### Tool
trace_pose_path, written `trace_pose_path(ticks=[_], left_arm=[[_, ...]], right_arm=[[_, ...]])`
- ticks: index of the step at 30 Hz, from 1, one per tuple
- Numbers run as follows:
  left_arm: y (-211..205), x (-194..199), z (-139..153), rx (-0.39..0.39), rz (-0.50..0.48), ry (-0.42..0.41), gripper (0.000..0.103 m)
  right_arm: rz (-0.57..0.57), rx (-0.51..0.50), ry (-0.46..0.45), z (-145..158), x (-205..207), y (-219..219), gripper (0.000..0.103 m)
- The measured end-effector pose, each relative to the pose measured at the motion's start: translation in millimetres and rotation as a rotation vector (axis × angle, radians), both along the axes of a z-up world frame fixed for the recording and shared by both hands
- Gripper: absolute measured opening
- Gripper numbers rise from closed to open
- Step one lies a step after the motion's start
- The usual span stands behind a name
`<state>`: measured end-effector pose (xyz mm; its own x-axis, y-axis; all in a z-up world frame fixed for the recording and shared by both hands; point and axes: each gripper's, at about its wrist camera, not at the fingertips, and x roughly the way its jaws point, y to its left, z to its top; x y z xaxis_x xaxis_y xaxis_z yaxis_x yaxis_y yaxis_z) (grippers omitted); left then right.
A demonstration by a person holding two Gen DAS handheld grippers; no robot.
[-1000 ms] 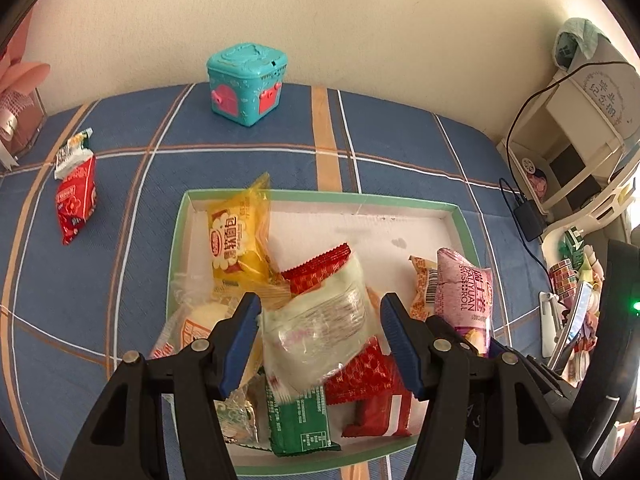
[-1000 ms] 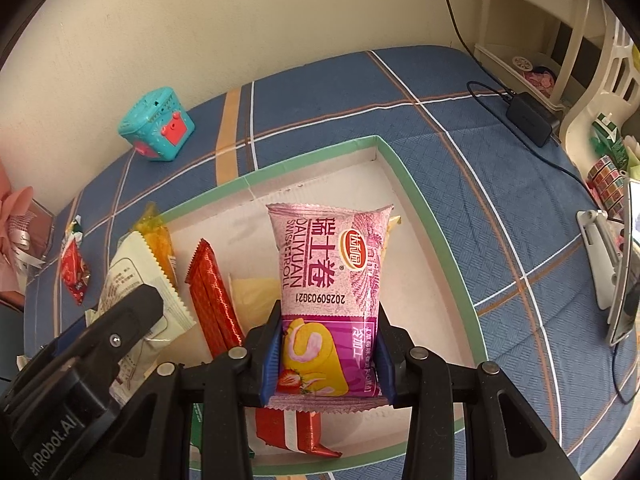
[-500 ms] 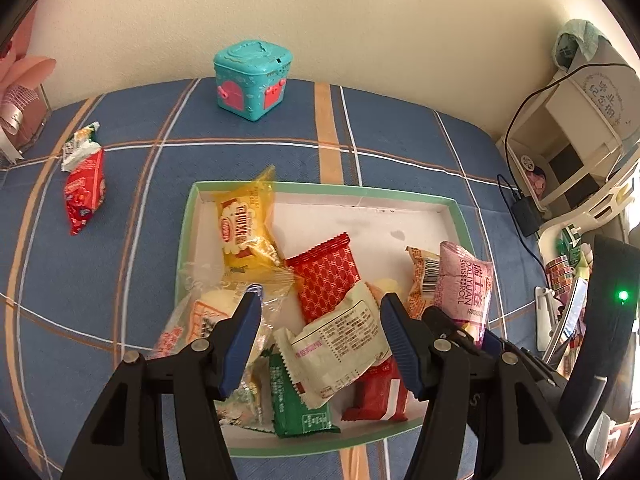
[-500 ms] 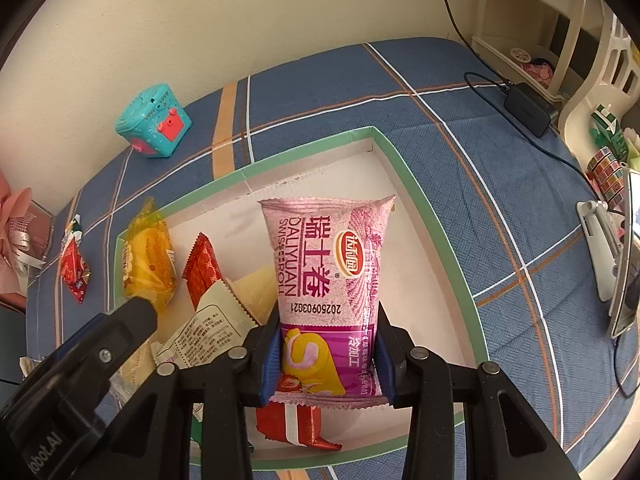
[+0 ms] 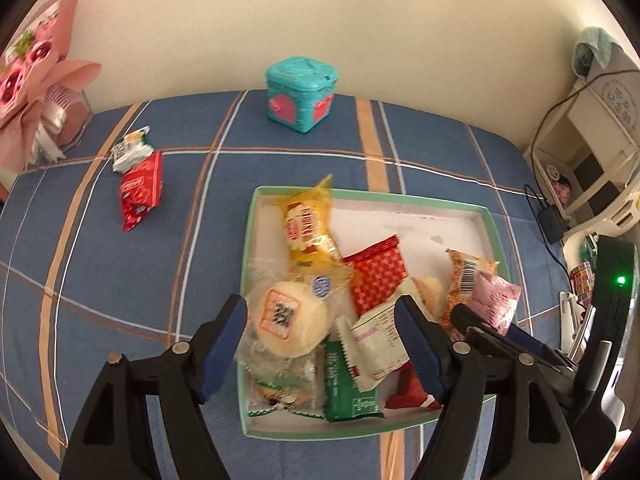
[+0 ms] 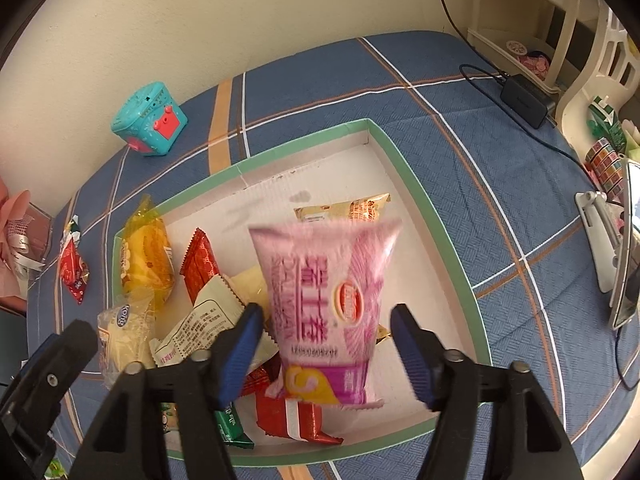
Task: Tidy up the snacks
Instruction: 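Lower both snacks into the tray and open both tools, then move both tools back toward the red bag and green cracker pack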
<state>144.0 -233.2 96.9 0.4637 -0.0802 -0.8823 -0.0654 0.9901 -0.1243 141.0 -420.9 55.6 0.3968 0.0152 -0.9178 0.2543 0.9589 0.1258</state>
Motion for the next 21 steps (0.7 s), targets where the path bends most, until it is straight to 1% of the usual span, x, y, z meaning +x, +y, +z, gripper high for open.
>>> trace_pose_path(ticks=[2,4,5,6,7,9,11,14,16,17,21], left_arm=[[8,-1,-2,0.004,0.029,0.008,0.077],[18,-2,-4,0.011,0.057,0.016,0.079],[22,-3,-6,0.016,0.069,0.02,0.088],[26,-3,-7,0.021,0.084,0.022,0.092],[32,-3,-8,0.026,0.101,0.023,0.093],[41,-4,-9,0.025,0.121,0.027,0.093],[50,-5,-11,0.018,0.14,0.029,0.094],[60,-7,-11,0.03,0.166,0.025,0.098],[66,-7,-11,0.037,0.181,0.021,0.099],[68,-7,-10,0.039,0.185,0.02,0.099],[78,-9,-9,0.041,0.202,0.01,0.099]], right_arm=[[0.002,-0.008,0.004,0,-1,0,0.083],[0.007,-0.015,0.009,0,-3,2,0.085],[0.009,-0.017,0.011,0,-3,2,0.087],[0.011,-0.02,0.012,0,-4,3,0.089],[0.013,-0.022,0.013,0,-5,4,0.09],[0.02,-0.03,0.014,1,-7,7,0.095],[0.031,-0.038,0.013,3,-8,10,0.098],[0.046,-0.052,0.011,5,-12,16,0.099],[0.058,-0.06,0.01,7,-14,20,0.1],[0.062,-0.061,0.008,8,-16,22,0.103],[0.078,-0.062,0.001,13,-23,30,0.103]])
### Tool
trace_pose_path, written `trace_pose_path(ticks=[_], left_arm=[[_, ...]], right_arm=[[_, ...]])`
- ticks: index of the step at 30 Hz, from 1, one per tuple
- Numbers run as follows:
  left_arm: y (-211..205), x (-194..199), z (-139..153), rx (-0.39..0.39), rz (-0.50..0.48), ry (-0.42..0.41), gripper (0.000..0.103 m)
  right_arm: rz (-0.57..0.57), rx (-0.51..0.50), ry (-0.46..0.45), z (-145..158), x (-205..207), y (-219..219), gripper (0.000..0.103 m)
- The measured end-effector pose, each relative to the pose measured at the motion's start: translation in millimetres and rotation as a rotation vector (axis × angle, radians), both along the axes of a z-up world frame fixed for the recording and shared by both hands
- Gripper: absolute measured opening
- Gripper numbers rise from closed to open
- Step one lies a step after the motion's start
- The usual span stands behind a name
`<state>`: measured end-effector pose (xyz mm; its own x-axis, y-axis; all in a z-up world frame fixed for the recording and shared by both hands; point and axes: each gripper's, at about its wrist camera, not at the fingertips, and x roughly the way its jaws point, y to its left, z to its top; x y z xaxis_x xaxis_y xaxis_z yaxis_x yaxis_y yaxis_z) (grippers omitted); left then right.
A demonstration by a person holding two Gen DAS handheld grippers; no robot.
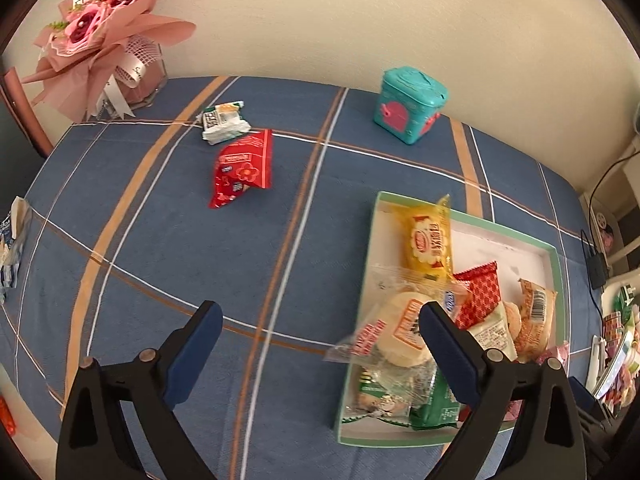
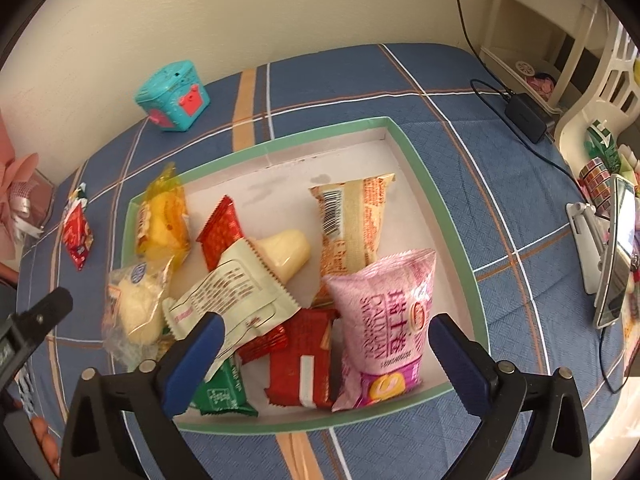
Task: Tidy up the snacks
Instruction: 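Move both tools back toward the red bag and green cracker pack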
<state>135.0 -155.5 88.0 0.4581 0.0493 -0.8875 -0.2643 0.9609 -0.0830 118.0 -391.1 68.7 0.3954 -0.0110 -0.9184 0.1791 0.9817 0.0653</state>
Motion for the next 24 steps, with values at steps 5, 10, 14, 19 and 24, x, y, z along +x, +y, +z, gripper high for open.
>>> trace_pose_path(ticks=[5,10,14,19,24], left_arm=[[10,-3,5,-0.014,0.017,-0.017,0.099],[18,-7,12,-0.008,0.022,-0.05,0.099],[24,-10,18,0.023,0.037,-0.076,0.099],[40,-14,17,-0.013,0.066,-0.09,0.099],[58,-13,10,0.042,0.094,-0.064,0.099]], right_arm=[[0.025,-0.02,-0.019,11,-10,13,0.103],[0.058,-0.03,-0.062,26,-15,28,0.103],[0.083,-0.039,-0.074,30,-17,41,0.103],[0.119,-0.048,-0.073,29,-16,60,0.103],[0.165,-0.048,-0.064,25,-16,81,0.103]])
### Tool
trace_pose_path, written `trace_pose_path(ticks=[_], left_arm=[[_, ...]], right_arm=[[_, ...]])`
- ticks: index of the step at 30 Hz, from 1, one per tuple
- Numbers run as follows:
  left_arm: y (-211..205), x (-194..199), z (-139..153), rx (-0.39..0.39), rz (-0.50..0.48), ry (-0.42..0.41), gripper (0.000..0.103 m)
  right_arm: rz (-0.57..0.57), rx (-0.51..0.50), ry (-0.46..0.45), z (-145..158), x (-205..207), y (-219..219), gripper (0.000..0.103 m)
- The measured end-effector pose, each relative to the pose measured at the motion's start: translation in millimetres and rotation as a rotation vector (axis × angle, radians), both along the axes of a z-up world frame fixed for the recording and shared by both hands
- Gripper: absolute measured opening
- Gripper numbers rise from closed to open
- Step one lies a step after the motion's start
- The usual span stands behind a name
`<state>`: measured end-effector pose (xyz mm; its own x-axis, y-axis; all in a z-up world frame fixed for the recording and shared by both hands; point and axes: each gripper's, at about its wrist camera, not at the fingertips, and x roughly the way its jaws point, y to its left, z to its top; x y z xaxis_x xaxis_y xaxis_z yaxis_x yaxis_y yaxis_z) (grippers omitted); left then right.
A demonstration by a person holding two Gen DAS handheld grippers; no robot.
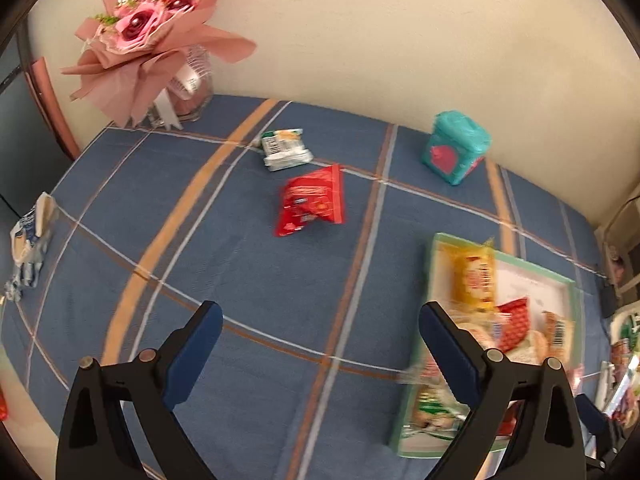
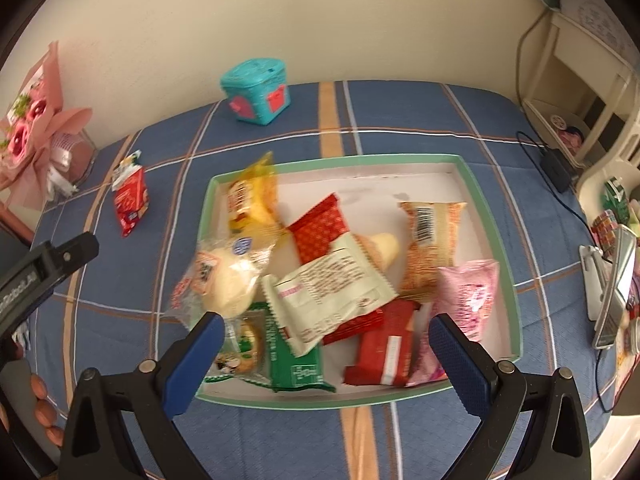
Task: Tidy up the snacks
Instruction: 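Move both tools back toward the red bag and green cracker pack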
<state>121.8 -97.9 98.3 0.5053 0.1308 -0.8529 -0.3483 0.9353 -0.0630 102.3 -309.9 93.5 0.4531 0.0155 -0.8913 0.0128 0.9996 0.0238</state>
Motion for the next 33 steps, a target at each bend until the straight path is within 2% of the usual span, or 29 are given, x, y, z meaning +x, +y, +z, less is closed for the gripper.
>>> trace_pose_path(ticks=[6,10,14,23,33], left_arm=[[31,-3,-20,-0.027,0.073,0.089,0.099],[43,-5,-28,0.01,0.105,0.113,0.099],[52,-9,-27,0.032,0.118,0.099,0.099],[72,-11,-25,0.01,0.157,0.081,0.099],[89,-1,-17,0.031,0.155,0.052,0.099]], right_arm=[[0.049,-0.017,0.015,-6,1,25,0.103],[0.076,-0.01,0.022,-10,3,41,0.103],[0.117,-0.005,0.027,-14,7,60,0.103],[0.149,-0.019,0.018,-19,17,81,0.103],[0.153,-0.016,-0.079,-14,35,91,0.103]])
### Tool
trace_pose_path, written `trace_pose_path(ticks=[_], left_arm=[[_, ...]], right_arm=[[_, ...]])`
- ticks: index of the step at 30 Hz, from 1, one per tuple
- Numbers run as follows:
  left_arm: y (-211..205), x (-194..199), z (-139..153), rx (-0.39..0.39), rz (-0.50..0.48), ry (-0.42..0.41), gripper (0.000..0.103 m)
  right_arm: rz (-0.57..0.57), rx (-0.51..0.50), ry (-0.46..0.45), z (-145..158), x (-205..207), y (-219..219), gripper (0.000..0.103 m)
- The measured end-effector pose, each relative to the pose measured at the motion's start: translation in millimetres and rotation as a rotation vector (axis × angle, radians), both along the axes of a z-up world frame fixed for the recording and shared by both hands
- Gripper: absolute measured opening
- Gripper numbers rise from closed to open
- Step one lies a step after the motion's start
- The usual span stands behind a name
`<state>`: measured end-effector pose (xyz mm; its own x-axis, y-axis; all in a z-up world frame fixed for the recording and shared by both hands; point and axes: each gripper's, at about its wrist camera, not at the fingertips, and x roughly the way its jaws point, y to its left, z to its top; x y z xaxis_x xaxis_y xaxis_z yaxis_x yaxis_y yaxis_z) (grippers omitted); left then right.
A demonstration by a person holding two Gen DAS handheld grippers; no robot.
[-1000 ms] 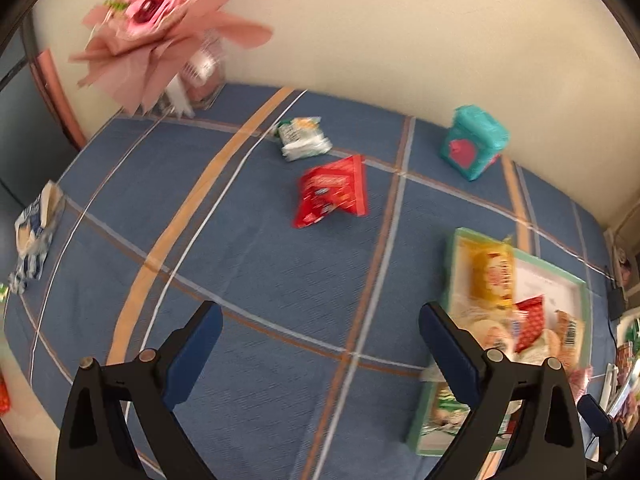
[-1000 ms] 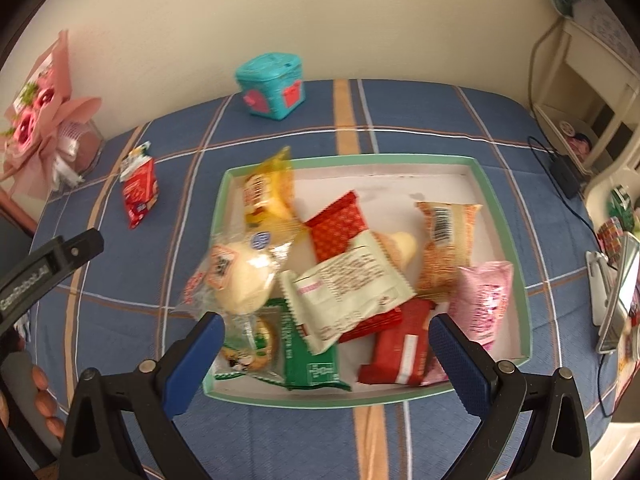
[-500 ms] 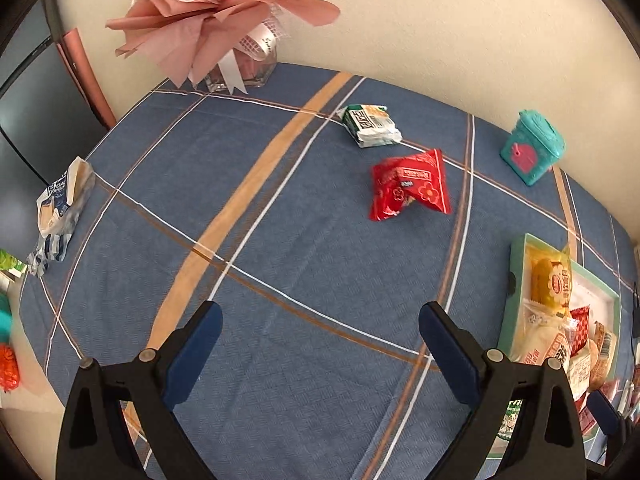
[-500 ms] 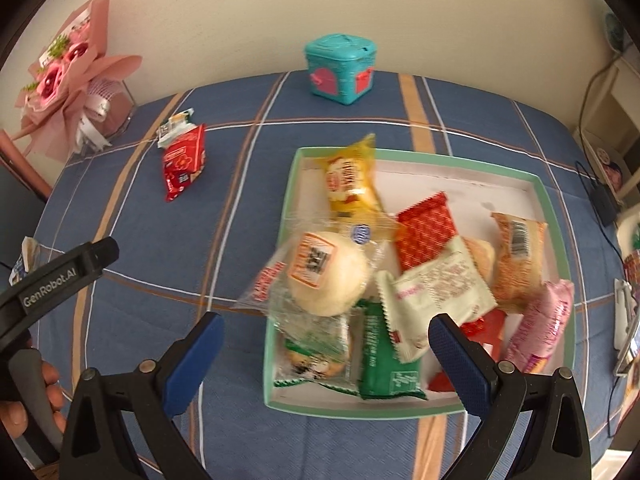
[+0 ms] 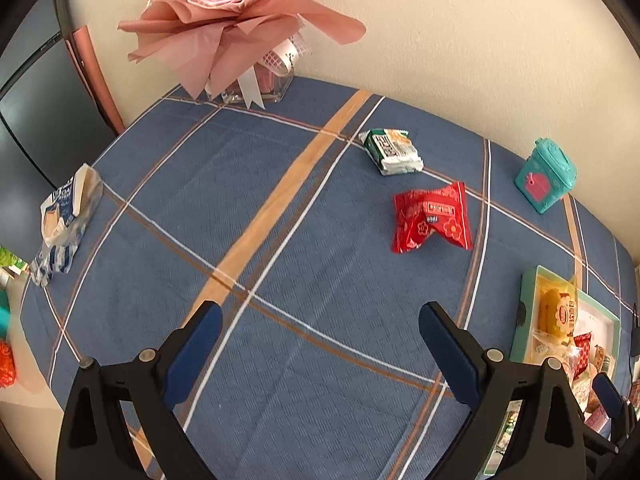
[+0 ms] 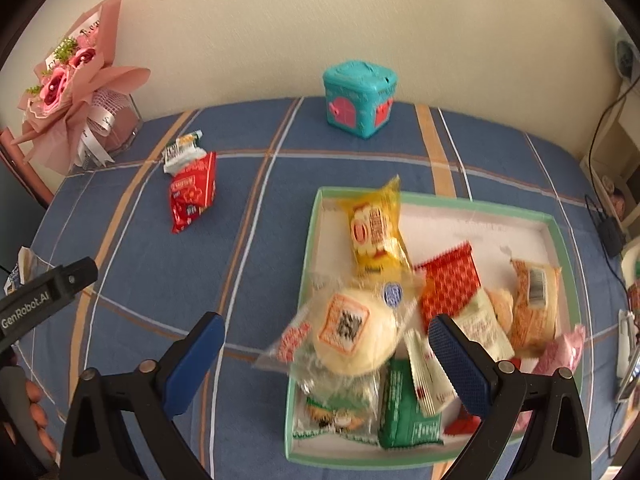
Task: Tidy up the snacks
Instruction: 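Move both tools back toward the red bag and green cracker pack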
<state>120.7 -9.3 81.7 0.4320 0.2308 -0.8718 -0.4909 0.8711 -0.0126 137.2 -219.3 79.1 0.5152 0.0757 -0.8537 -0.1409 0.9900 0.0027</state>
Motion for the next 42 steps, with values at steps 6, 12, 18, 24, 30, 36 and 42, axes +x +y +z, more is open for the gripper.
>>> trace_pose_path(ticks=[6,12,18,24,30,36,42], left_arm=[[6,10,6,-0.022,-0.017,-0.025,0.099],[17,20,3,-0.05,-0.028,-0.037,0.099],[26,33,-13,-0.076,-0.036,-0.008,0.099],[33,48,-27,-0.089,-0.055,0.006,0.099],[44,67,-38,-0.153,-0.109,0.009,0.099],[63,90,-39,-0.137,-0.153,0.029,0.099],[83,107,-44,-0.175,-0.203,0.045,0.099]], right_arm=[[0.012,0.02,-0.027,2,9,6,0.103],[0.03,0.023,-0.03,2,17,17,0.103],[0.05,-0.002,-0.028,-2,28,27,0.103],[0.062,-0.032,-0.033,-5,38,36,0.103],[0.078,0.015,-0.007,-11,59,47,0.103],[0.093,0.078,0.064,-24,89,63,0.103],[0.11,0.124,0.121,-35,116,81,0.103]])
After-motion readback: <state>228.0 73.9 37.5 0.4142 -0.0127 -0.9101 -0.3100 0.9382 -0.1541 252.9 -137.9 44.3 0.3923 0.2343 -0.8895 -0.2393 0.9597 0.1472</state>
